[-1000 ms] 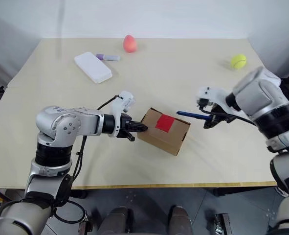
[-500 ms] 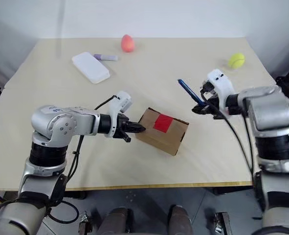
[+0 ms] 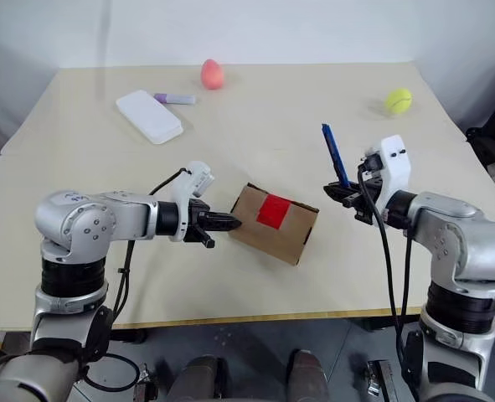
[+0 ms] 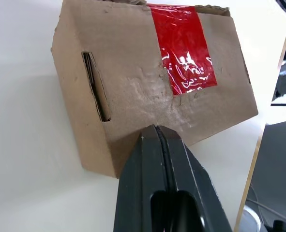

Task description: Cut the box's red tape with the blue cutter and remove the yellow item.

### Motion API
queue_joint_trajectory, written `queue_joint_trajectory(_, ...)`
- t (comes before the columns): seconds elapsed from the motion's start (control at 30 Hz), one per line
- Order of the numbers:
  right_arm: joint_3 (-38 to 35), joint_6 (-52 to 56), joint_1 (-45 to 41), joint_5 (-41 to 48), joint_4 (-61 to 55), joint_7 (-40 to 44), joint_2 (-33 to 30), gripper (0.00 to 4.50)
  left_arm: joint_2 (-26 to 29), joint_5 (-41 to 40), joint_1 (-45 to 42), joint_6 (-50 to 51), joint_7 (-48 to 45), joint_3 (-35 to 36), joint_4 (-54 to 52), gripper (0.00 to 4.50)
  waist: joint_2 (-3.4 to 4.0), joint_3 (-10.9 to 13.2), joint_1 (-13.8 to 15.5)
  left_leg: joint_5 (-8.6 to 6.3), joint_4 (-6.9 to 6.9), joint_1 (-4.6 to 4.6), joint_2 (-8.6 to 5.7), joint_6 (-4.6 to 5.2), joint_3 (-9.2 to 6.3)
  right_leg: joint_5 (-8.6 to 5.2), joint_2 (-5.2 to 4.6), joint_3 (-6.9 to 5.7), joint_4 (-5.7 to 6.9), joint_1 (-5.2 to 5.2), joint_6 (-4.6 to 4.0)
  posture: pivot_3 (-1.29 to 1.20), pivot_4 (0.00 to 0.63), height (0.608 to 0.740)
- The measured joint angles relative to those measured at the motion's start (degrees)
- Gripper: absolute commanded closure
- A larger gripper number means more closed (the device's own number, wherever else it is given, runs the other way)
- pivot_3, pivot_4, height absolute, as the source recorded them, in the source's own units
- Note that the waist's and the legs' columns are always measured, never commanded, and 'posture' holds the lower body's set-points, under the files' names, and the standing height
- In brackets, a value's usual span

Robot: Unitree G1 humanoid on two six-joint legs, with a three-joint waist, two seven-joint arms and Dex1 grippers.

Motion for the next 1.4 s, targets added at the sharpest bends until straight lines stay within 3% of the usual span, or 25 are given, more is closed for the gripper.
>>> queue_joint_trajectory(0.23,1.1,0.9,6.5,0.4,-1.6,-4.7,-5.3,4.33,-0.4,-5.9,2.7,0.5,4.9,1.8,-2.7,4.5,0.0,0.0,0.8,-0.03,0.05,-0.01,0.0,0.05,0.01,0.0,0.0,0.03,-0.05,0.03,0.0,0.0,0.15,0.74)
queue_joint_trajectory(0.7,-2.0,5.2,9.3,7.8,-10.1,-8.2,-6.1,4.33,-0.9,-15.9,3.3,0.8,13.5,1.9,-1.4,4.5,0.0,0.0,1.0,-0.04,0.06,-0.01,0.0,0.06,0.0,0.0,0.0,0.03,-0.08,0.06,0.0,0.0,0.15,0.74)
queue_joint_trajectory(0.8,-1.2,8.0,8.9,11.3,-12.8,-6.4,-11.5,4.33,-0.9,-16.6,2.2,1.0,14.1,1.6,-0.1,4.5,0.0,0.0,1.1,-0.04,0.05,-0.01,-0.01,0.08,0.0,0.0,0.0,0.03,-0.11,0.07,0.0,0.0,0.15,0.74)
queue_joint_trajectory(1.0,4.9,16.2,1.4,18.1,-12.2,-2.0,-21.2,4.33,-1.5,-16.6,0.5,1.0,14.1,0.4,2.0,4.5,0.0,0.0,1.1,-0.05,0.05,0.0,-0.01,0.1,-0.01,0.0,0.0,0.02,-0.13,0.08,0.0,0.0,0.15,0.74)
queue_joint_trajectory(1.13,16.8,14.7,-1.2,18.3,-7.4,0.5,-29.5,4.33,-2.1,-15.3,-0.8,1.0,12.9,-0.1,3.6,4.5,-0.05,0.0,1.0,-0.11,0.1,-0.05,-0.01,0.19,0.03,0.02,0.0,0.04,-0.25,0.1,0.04,0.0,0.15,0.74)
queue_joint_trajectory(1.27,22.9,11.3,-3.8,16.8,-2.2,0.7,-30.1,4.33,-2.6,-13.9,-1.1,0.8,11.5,-0.4,4.3,4.5,-0.05,0.0,0.9,-0.1,0.07,-0.05,-0.01,0.18,0.03,0.03,0.0,0.04,-0.25,0.07,0.05,0.0,0.15,0.74)
queue_joint_trajectory(1.37,20.7,7.9,-4.7,12.7,4.6,-4.0,-27.0,4.33,-2.5,-12.5,-1.9,0.4,9.8,-1.4,5.0,4.5,-0.06,0.0,1.2,-0.1,0.13,-0.11,-0.02,0.18,0.04,0.06,-0.01,0.03,-0.29,0.08,0.11,0.0,0.15,0.74)
queue_joint_trajectory(1.4,17.9,7.4,-4.6,11.2,6.5,-6.4,-24.4,3.98,-2.3,-12.0,-1.9,-0.1,9.1,-1.8,5.2,4.5,-0.09,0.0,1.2,-0.1,0.14,-0.11,-0.02,0.18,0.03,0.07,-0.01,0.01,-0.29,0.08,0.1,0.0,0.15,0.74)
